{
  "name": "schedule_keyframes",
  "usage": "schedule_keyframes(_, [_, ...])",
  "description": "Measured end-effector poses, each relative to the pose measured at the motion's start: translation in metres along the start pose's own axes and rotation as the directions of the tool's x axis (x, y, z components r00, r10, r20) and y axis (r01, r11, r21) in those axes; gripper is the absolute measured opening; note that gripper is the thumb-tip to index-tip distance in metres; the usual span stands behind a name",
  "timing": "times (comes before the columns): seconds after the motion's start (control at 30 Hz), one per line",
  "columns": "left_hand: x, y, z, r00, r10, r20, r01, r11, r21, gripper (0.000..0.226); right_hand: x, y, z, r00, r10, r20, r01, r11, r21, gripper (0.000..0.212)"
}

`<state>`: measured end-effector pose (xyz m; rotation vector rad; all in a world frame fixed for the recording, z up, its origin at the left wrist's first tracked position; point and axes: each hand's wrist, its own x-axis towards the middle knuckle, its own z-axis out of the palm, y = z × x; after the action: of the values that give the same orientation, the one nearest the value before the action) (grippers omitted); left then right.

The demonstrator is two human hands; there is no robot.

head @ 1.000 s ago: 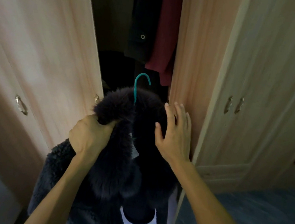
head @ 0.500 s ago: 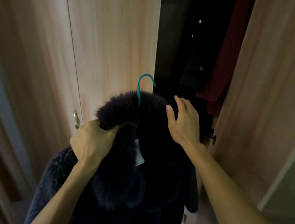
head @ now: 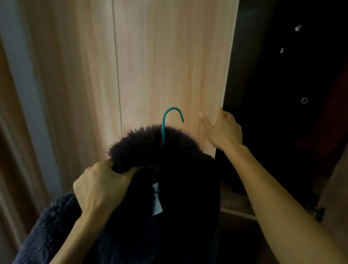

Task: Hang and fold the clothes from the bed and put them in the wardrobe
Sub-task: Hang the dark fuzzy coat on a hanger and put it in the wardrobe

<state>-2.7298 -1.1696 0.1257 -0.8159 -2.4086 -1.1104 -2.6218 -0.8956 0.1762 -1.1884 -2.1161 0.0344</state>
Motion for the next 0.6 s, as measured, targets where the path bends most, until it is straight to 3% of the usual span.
schedule_keyframes(0.27, [0.04,0.04,0.039,0.997,-0.035,-0.062,0.04,0.996,0.079,0.056,0.079,0.026,0.052,0.983,0.179,0.05,-0.183,0.979,0.091,0.09])
schedule_keyframes(0.47, [0.046,0.052,0.053,0.996,-0.068,-0.053,0.071,0.995,0.064,0.052,0.085,0.031,0.07,0.987,0.16,-0.014,-0.151,0.953,0.264,0.081])
schedule_keyframes(0.6, [0.038,0.05,0.045,0.995,-0.083,-0.049,0.085,0.995,0.045,0.05,0.073,0.026,0.065,0.985,0.171,-0.016,-0.156,0.93,0.334,0.088])
